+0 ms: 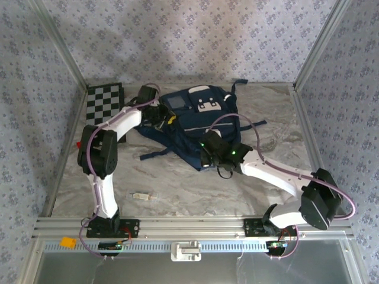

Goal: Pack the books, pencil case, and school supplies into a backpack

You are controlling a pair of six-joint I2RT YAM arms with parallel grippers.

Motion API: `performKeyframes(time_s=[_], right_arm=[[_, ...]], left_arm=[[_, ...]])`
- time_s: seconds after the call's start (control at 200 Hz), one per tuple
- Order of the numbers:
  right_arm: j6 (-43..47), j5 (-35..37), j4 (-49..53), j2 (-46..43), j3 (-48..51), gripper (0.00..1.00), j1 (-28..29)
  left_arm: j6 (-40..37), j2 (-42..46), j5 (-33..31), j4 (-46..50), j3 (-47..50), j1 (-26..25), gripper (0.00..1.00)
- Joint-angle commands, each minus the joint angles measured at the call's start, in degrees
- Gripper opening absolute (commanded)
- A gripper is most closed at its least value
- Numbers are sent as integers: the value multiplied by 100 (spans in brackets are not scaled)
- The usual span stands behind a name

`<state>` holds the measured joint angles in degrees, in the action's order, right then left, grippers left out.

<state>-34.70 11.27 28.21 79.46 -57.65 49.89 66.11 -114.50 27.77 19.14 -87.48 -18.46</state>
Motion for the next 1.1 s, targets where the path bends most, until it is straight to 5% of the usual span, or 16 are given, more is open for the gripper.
performKeyframes(time_s=[0.0, 0.145, 0.27, 0.45, 0.735, 1.094], right_arm=[[687, -616, 213, 457, -556, 0, 437], [571, -394, 107, 995, -943, 0, 429], [504, -342, -225, 1046, -639, 0, 269], [473, -467, -549, 1087, -476, 0, 136], [429, -512, -682, 1107, -368, 0, 144], [419, -324, -711, 1062, -278, 0, 127]], left_arm=[[-613, -352, 258, -587, -822, 187, 8], [-836, 46, 453, -698, -284, 265, 34], [-713, 1046, 100, -780, 1068, 331, 42], [629, 1995, -51, -2147, 3003, -156, 43], [1337, 1917, -427, -2187, 3139, -939, 38], [1751, 2375, -1092, -2102, 3832, -1169, 37]])
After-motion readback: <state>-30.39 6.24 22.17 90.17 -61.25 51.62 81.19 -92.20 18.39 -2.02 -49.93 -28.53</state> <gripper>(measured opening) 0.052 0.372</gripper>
